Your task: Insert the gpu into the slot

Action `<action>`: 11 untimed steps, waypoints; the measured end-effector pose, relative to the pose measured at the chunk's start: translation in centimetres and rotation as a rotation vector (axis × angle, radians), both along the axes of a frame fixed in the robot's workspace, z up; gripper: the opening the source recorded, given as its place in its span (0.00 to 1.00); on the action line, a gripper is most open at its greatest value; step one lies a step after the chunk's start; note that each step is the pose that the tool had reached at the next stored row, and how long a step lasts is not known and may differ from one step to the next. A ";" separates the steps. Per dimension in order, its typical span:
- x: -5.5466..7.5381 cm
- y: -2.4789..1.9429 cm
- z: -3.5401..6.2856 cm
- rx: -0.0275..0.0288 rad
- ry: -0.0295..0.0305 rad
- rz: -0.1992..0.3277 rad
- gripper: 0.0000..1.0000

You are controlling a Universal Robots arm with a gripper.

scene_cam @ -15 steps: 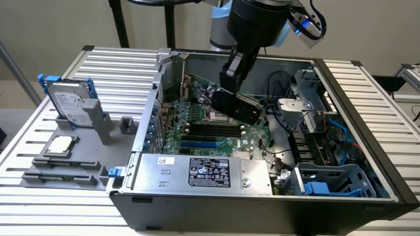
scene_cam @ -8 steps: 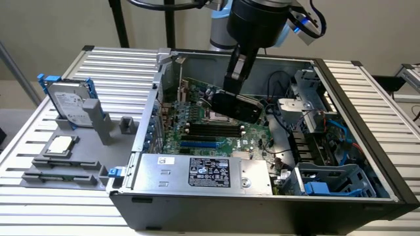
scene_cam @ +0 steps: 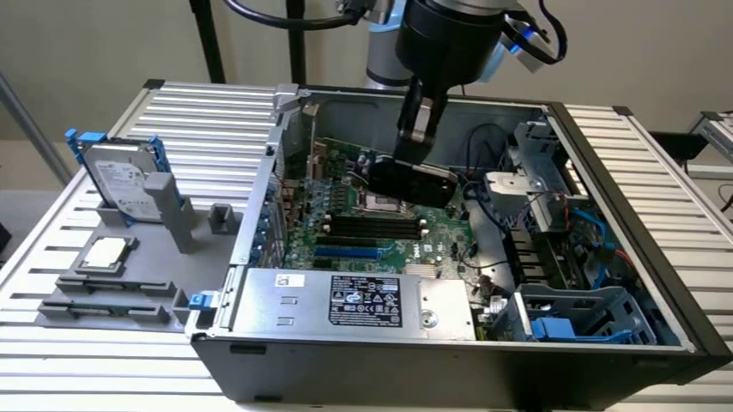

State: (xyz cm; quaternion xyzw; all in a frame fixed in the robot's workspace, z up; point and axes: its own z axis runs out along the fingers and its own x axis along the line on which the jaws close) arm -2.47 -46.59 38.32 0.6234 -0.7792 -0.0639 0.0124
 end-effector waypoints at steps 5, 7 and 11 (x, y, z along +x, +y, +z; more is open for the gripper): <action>0.0 0.01 -0.07 0.0162 -0.0130 0.066 0.26; 0.0 0.00 -0.16 0.0163 -0.0204 0.090 0.26; -0.4 0.00 -0.72 0.0167 -0.0284 0.119 0.26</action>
